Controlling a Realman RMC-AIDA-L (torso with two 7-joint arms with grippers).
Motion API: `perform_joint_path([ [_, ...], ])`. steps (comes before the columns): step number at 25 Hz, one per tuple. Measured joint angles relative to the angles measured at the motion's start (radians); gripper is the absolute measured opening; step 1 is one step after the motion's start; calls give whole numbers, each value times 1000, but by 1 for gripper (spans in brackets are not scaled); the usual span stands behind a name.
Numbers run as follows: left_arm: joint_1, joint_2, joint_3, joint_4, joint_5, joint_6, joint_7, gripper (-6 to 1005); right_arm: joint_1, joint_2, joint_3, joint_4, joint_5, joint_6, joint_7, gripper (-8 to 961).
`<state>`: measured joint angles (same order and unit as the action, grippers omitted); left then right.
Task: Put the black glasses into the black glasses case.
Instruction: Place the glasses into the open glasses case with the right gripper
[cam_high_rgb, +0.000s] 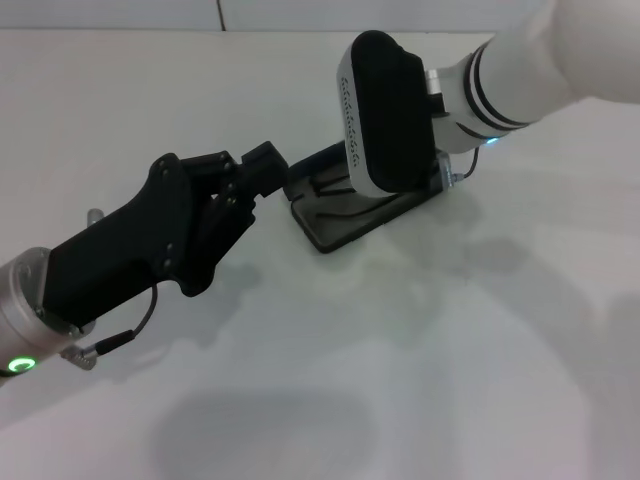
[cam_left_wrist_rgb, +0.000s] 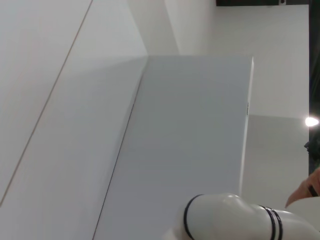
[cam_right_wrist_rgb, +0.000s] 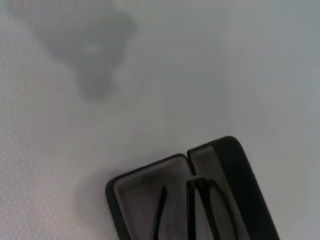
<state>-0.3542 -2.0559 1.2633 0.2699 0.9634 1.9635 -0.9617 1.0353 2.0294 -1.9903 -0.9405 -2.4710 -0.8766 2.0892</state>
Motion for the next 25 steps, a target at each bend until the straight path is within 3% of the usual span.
perform_joint_path([
  [7,1,2,-1,0,0,2,0,42,-71,0,5,-72,0,-8,4,168],
  [25,-12,4,-2,0,12,1,0,44,-135,0,7,-134,-36,-11,16,170],
])
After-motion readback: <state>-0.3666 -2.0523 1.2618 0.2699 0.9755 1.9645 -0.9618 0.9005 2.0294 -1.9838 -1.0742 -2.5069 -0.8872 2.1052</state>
